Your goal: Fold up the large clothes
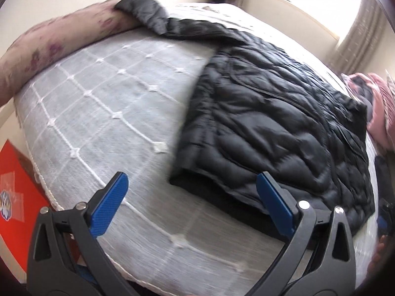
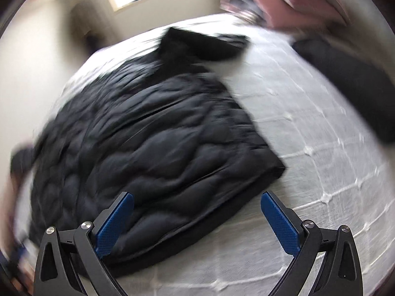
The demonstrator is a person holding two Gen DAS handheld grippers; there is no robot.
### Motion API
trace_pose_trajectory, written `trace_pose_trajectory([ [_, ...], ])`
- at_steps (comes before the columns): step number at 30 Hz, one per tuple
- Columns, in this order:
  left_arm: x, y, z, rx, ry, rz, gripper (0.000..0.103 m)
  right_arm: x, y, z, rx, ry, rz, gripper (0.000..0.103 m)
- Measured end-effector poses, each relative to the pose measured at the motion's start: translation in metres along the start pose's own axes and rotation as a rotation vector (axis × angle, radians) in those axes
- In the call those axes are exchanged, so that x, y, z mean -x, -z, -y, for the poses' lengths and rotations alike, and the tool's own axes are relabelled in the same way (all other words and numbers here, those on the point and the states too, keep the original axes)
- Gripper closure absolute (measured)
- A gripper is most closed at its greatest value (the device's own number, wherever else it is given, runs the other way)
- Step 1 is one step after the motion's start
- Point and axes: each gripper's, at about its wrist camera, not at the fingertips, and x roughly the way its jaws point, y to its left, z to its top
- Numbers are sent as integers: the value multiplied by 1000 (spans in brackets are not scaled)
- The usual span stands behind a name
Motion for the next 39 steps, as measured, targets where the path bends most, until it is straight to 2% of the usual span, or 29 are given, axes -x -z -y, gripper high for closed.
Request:
trace_pose_trajectory([
  [2,-8,-4,-4,15,7,-23,4,-9,-11,22,-91,-6,-24,0],
  [5,-20,-10,-3,19,17,-56,9,-22,-25,41,-151,-7,-34,2],
  [8,-30,-11,2,16,12,-79,30,-26,-33,45,-136,36,-36,10],
  [9,-34,-11,5,8,27,-91,41,-30,-33,47,-141,24,-44,16],
  [10,-37,-10,8,-2,39,-100,47,-38,-33,51,-158,1,-62,27],
  [12,-37,-8,16,-27,46,-100,65,-45,-31,57,-176,-15,-72,36],
  [13,-36,-7,19,-44,53,-94,70,-44,-32,57,-163,-12,-54,48],
  [14,-36,-6,22,-55,57,-89,81,-43,-32,56,-148,-15,-50,58],
  [15,-34,-6,24,-62,57,-80,86,-41,-30,54,-133,-39,-53,83],
  [16,-31,-6,25,-67,51,-62,89,-40,-30,53,-140,-83,-66,90],
  [17,-30,-7,26,-68,51,-51,92,-37,-30,53,-147,-88,-63,91],
  [22,-22,-7,21,-62,65,-25,94,-1,-23,40,-118,-54,18,95],
  [26,-19,-4,22,-99,59,-17,94,35,1,43,-122,0,78,96],
  [31,-17,-4,22,-132,54,-42,94,48,25,66,-189,-7,61,96],
  [36,-15,-4,26,-171,41,-46,92,44,24,73,-227,-5,38,96],
  [39,-16,-5,23,-164,59,-61,91,42,22,75,-258,-5,41,95],
])
